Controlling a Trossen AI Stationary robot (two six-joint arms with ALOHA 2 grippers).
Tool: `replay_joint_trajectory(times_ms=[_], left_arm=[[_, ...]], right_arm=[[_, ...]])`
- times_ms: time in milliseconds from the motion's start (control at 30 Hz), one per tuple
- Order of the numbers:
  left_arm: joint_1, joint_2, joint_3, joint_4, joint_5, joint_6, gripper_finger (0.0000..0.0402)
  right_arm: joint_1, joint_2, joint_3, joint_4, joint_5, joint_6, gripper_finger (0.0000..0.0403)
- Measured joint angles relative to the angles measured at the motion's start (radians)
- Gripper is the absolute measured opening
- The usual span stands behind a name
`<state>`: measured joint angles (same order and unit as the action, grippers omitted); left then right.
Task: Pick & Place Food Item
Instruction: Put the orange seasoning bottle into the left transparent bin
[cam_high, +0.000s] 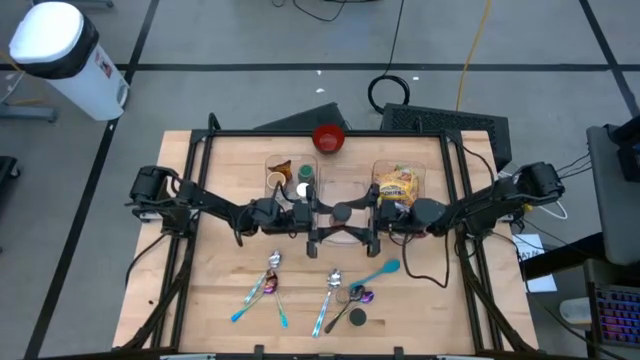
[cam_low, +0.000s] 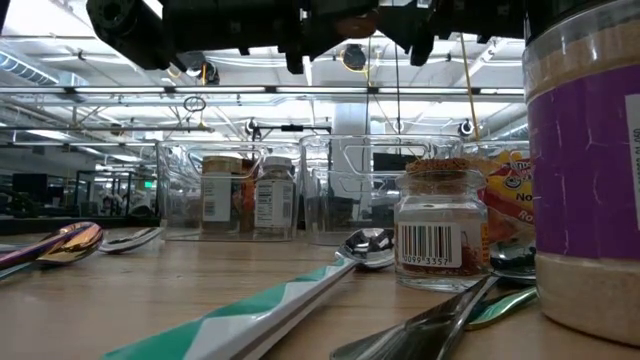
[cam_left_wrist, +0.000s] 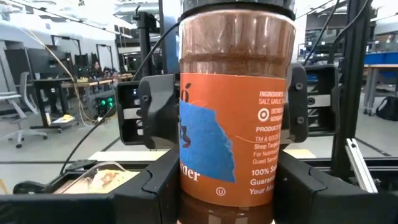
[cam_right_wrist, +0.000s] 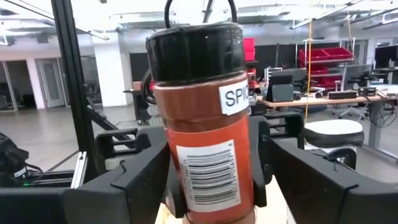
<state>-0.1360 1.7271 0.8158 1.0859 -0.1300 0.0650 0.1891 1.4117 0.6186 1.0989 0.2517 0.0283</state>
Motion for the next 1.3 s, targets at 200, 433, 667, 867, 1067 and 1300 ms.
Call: replay_joint_trajectory(times_ms=[200,433,667,867,1067,1300], left_arm=[[0.009,0.0,0.0,-0.015,0.0,-0.025,0.0184],[0.013,-0.001,-0.001,-0.038,0.001,-0.045,0.0184],[0.013,-0.001,-0.001,-0.044,0.001,-0.053,0.0185],[0.008,-0.003,0.022,-0.168,-0.005,-0.214,0.0235],[0.001,-0.016,0.189,-0.732,0.159,-0.311,0.0327],[0.0,-0.02,0.552,-1.56,0.199,-0.269,0.0376]], right_arm=[[0.001,0.023,0.027,0.002,-0.066,-0.004,0.0228],[0.001,0.057,0.062,-0.045,-0.058,-0.017,0.0188],[0.0,0.057,0.062,-0.049,-0.062,-0.024,0.0137],[0.001,0.042,0.061,-0.099,-0.073,-0.004,0.0131],[0.003,-0.042,0.062,-0.244,-0.078,0.021,0.0131],[0.031,-0.08,0.063,-0.43,-0.078,0.09,0.0131]])
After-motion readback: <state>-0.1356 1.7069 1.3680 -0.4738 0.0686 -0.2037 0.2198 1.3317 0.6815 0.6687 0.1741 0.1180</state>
